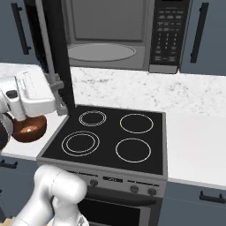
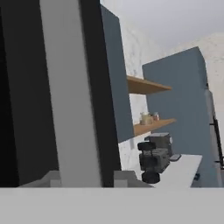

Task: Open the microwave, place the bowl with waffle inside the microwave, then close the microwave door and turn it on.

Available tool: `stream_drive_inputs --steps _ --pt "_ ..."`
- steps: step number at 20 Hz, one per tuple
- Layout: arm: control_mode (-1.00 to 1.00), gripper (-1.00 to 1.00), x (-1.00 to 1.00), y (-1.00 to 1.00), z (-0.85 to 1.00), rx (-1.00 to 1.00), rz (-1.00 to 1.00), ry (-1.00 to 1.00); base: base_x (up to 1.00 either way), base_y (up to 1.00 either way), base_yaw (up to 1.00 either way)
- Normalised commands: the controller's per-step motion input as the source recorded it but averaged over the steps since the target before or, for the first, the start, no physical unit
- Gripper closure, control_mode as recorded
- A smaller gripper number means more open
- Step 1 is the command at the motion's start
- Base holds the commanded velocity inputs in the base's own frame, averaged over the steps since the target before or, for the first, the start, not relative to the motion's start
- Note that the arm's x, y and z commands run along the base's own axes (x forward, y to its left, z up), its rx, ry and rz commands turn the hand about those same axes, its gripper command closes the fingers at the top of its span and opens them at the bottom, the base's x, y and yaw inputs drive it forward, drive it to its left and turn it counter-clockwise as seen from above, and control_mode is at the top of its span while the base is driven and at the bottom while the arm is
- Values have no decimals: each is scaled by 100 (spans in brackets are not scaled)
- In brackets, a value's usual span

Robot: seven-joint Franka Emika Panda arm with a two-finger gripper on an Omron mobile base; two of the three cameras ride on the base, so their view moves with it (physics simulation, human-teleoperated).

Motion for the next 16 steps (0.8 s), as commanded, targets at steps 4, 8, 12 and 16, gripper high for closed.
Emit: stream_drive_inputs --steps 4,8,12,16 --pt "-100 -100 -100 96 0 -25 -28 -9 0 0 0" --pt "-100 -100 -57 97 -7 -29 -21 1 0 0 0" --pt "-100 -100 0 40 -8 -12 -5 4 0 0 0" --pt "-100 -100 0 3 -34 -1 2 1 0 0 0"
